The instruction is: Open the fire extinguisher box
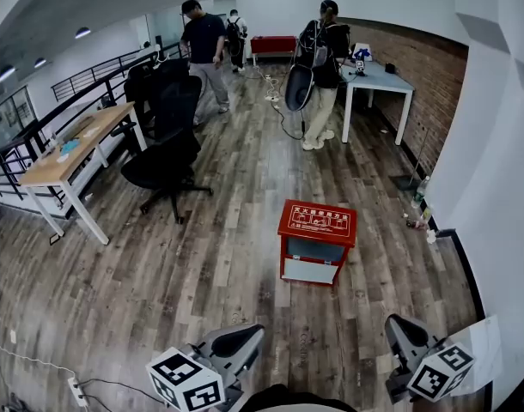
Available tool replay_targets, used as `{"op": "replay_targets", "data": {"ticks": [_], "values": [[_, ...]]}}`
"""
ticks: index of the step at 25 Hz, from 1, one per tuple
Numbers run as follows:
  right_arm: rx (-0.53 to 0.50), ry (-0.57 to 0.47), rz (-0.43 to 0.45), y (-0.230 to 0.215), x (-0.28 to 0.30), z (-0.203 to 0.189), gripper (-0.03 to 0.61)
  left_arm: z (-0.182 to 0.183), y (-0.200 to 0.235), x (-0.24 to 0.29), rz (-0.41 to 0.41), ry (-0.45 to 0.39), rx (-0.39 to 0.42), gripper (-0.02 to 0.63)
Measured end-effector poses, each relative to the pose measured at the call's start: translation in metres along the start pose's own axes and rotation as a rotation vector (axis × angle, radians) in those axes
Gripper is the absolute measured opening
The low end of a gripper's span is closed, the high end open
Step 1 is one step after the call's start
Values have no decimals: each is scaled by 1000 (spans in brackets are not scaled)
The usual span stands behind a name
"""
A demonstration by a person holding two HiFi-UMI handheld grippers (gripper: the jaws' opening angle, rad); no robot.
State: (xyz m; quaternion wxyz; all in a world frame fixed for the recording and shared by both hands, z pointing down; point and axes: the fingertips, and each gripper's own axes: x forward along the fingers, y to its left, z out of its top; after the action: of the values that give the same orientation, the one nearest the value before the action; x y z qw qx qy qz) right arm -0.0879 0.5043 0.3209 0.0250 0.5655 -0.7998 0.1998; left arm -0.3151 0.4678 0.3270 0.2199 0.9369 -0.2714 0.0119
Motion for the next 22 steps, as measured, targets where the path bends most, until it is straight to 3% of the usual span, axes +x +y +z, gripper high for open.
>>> {"op": "replay_targets", "data": {"ticks": [7,14,17,22], "values": [[-10,15,-8,15,16,-13,11,-2,20,-6,-1,19,6,6],[35,27,-50,-8,17,-13,11,-6,31,12,-3,29,-12,6],[44,28,-31,-17,31,-7,11,-5,33,23,-2,39,-21,6],[-25,75,15,-32,60,3,11,3,37,39,29,52,-31,6]]}}
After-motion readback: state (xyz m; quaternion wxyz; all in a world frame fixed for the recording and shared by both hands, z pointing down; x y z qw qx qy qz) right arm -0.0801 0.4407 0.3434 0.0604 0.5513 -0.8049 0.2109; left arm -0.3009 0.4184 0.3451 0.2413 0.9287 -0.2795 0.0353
